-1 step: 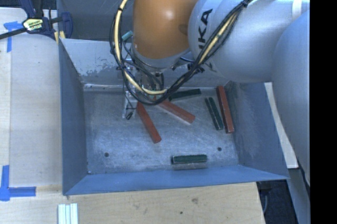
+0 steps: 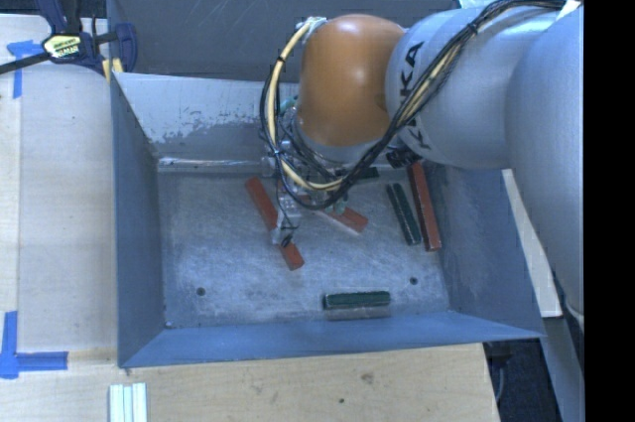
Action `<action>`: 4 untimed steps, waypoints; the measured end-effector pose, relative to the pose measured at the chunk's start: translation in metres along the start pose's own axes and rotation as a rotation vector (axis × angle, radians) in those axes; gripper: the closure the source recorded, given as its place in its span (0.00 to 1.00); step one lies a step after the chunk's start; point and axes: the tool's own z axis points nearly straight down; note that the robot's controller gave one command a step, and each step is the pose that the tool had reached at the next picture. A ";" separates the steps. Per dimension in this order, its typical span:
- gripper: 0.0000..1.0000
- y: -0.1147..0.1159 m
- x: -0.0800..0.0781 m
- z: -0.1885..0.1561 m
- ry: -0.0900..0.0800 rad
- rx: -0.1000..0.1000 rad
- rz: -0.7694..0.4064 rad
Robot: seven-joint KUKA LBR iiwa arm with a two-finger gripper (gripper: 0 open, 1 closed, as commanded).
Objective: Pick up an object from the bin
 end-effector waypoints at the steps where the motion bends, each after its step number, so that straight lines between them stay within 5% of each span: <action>1: 0.00 -0.049 0.037 0.067 -0.001 -0.004 0.095; 2: 1.00 -0.047 0.032 0.061 -0.017 -0.007 0.090; 3: 1.00 -0.001 0.066 0.061 -0.012 -0.007 0.105; 4: 1.00 0.019 0.068 0.062 -0.014 -0.006 0.161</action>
Offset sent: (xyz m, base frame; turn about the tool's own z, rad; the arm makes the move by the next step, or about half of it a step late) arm -0.0349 -0.0472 -0.0633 0.0887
